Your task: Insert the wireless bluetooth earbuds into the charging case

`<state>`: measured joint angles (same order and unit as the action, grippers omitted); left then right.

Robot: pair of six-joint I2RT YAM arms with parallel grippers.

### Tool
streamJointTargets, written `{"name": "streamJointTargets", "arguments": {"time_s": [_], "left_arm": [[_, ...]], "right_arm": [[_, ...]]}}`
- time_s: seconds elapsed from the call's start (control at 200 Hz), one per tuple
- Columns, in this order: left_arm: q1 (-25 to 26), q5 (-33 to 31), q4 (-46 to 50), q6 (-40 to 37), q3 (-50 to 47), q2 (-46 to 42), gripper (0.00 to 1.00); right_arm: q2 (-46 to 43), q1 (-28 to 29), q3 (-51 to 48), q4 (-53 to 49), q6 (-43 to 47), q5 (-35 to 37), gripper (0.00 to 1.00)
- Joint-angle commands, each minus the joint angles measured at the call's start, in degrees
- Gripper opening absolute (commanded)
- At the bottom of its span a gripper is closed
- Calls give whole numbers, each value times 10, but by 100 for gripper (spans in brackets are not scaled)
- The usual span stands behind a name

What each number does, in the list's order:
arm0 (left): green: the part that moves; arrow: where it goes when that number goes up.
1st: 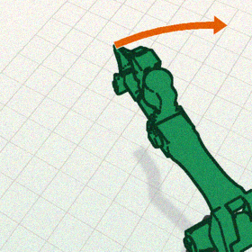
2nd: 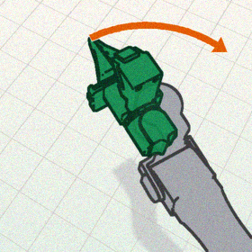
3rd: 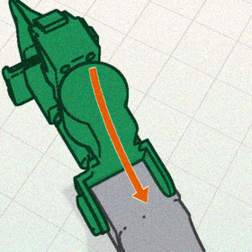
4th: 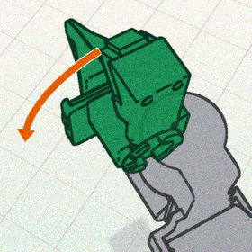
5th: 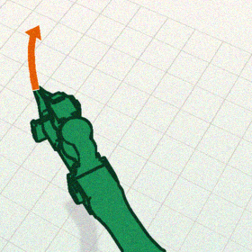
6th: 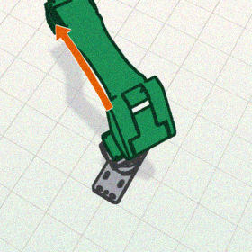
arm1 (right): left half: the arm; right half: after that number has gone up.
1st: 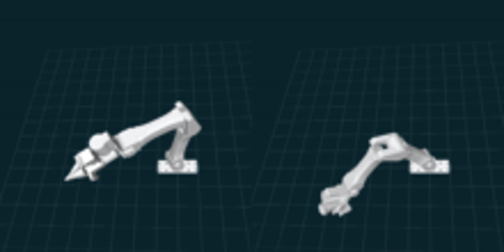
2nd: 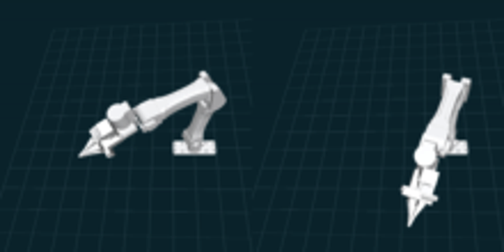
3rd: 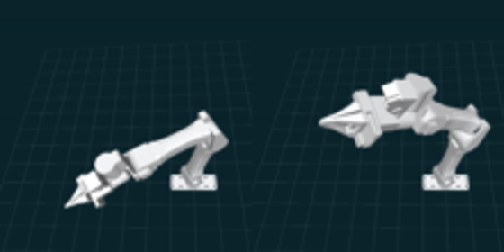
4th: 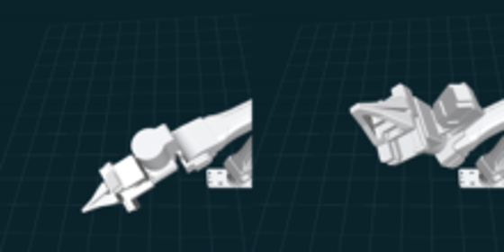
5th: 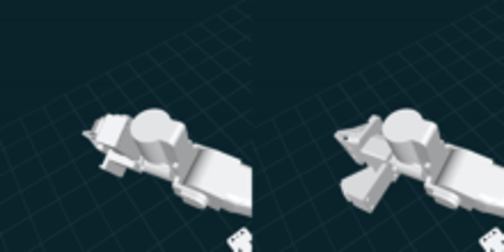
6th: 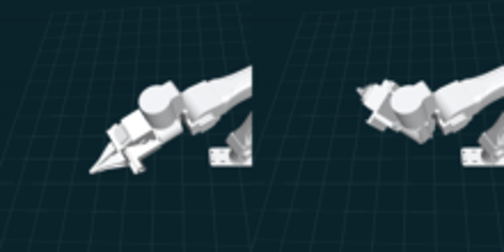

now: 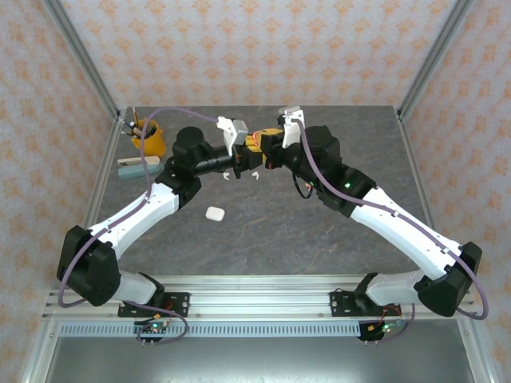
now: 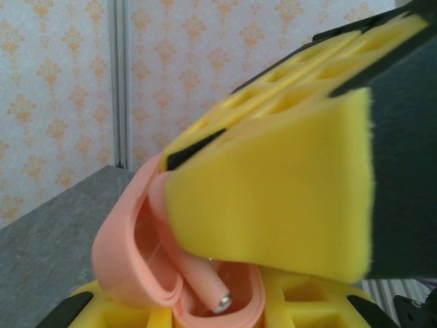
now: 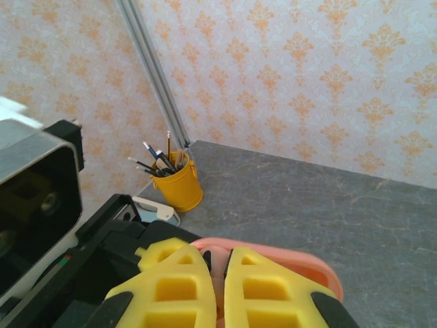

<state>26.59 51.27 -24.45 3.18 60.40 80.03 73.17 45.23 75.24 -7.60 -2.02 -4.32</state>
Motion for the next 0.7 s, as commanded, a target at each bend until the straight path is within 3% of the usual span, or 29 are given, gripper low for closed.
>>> {"name": "streamJointTargets", "arguments": {"time_s": [0.0,0.691], "left_arm": [[6,21,1,-1,22,2,0],[7,0,-10,5,31,6,0]], "right_arm": [[-1,3,17,18,15,27,7],[-8,32,2,-15,58,27,6]]}}
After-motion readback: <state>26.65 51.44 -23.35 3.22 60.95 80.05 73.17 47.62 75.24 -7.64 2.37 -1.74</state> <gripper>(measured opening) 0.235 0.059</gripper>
